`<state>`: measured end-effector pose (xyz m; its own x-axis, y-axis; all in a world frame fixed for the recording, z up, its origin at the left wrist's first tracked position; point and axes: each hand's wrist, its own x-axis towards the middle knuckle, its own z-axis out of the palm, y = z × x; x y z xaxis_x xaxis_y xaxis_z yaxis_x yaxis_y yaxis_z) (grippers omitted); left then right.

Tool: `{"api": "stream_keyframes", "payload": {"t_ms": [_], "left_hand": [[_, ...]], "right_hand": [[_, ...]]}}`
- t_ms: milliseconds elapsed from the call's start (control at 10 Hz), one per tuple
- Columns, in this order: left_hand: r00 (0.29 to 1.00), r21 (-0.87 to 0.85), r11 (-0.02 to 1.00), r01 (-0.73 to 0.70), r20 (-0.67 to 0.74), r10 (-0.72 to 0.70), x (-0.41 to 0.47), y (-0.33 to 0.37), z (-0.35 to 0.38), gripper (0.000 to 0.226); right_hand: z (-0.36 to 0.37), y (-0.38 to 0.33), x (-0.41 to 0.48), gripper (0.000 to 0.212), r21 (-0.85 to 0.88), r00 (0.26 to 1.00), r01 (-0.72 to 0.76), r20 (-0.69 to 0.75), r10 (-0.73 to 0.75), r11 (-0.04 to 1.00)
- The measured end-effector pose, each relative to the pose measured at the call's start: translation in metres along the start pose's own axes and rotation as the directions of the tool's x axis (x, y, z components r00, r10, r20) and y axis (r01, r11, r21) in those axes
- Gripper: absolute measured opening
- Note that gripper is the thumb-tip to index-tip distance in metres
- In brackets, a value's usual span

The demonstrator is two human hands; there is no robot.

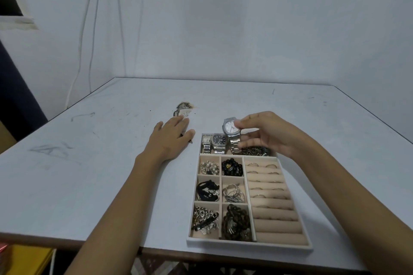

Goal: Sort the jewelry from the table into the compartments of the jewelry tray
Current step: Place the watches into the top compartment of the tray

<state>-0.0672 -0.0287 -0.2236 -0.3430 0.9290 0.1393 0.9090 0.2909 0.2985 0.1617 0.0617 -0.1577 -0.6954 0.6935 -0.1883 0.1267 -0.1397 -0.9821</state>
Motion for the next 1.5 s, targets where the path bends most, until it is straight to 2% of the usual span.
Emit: {"api": "stream_keyframes", "payload": {"t_ms": [200,400,600,800,1100,1500], "left_hand": [[1.0,-0.002,1.0,0.003,0.003,-0.003,0.0,0.0,-0.001,0.051],[1.0,-0.012,1.0,0.001,-0.001,-0.001,0.0,0.001,-0.001,0.051],[1.0,-0.016,1.0,0.003,0.003,-0.003,-0.001,0.0,-0.001,0.052],[1.0,-0.02,1.0,-0.001,0.004,0.001,-0.001,0.001,-0.002,0.05],[1.0,-0.021,1.0,0.002,0.006,-0.002,-0.001,0.0,-0.001,0.051],[1.0,-0.015,1.0,0.005,0.013,-0.005,0.0,-0.001,-0.001,0.052]], "right_hand": [[0.0,0.001,-0.003,0.013,-0.197,0.998,0.016,-0.054,-0.027,0.98],[-0.005,-0.001,-0.004,0.021,-0.229,0.999,0.007,-0.029,-0.014,0.973],[-0.011,-0.003,-0.006,0.009,-0.297,1.0,-0.01,-0.019,0.005,0.955],[-0.011,-0.003,-0.007,0.023,-0.343,1.0,-0.012,0.014,0.018,0.939],[-0.008,-0.001,-0.006,0.016,-0.447,1.0,0.026,0.018,-0.02,0.894],[-0.012,-0.003,-0.008,0.035,-0.474,0.998,0.061,0.054,-0.04,0.879]]}}
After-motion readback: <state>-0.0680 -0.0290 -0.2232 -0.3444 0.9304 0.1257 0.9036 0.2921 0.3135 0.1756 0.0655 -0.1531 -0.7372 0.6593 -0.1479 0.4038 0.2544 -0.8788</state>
